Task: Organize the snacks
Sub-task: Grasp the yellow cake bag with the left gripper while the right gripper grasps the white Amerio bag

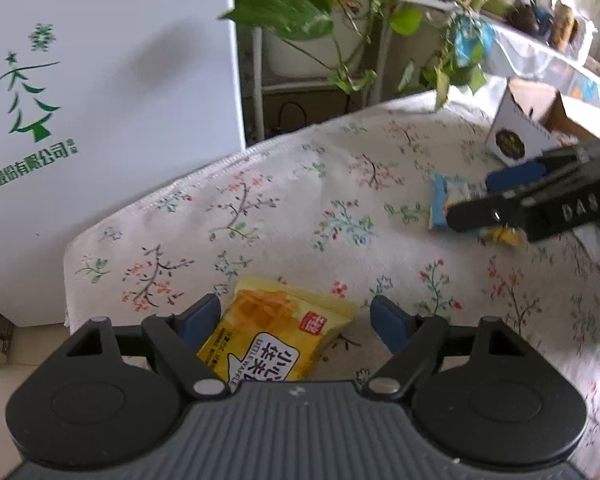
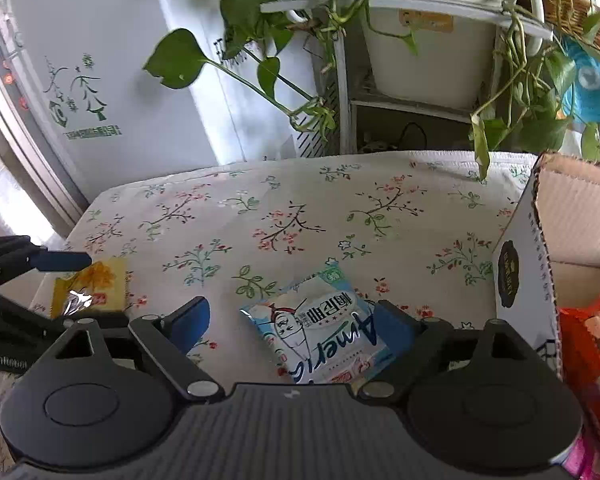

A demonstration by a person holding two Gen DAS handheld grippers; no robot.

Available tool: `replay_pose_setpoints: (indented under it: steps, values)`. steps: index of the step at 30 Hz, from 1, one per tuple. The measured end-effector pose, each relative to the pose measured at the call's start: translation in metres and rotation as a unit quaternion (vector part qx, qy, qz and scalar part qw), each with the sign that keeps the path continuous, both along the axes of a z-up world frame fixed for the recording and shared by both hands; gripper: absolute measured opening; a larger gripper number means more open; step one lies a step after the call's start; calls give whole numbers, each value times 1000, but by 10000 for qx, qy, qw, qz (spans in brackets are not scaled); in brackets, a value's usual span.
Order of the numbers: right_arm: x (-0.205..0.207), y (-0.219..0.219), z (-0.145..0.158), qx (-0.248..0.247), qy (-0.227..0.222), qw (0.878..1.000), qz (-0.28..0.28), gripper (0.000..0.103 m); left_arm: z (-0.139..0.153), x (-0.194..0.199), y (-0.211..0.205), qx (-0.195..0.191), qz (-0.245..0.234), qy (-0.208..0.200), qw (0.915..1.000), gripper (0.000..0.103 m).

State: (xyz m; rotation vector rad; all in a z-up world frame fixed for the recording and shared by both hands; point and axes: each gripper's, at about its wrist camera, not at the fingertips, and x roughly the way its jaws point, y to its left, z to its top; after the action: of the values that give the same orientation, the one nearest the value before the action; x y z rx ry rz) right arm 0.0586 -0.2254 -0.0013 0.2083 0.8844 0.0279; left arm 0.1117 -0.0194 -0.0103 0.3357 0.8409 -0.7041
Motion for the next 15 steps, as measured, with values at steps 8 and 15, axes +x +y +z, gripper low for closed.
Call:
replay_pose_setpoints:
  steps: [8,15]
  values:
    - [4,8,-4,179,380,9976,547,96,2,-2,0,-50,-307,219,9993,72]
    - [0,11,-5,129,383,9980,477,93,4,-8,3,125,-478,186,9986,73]
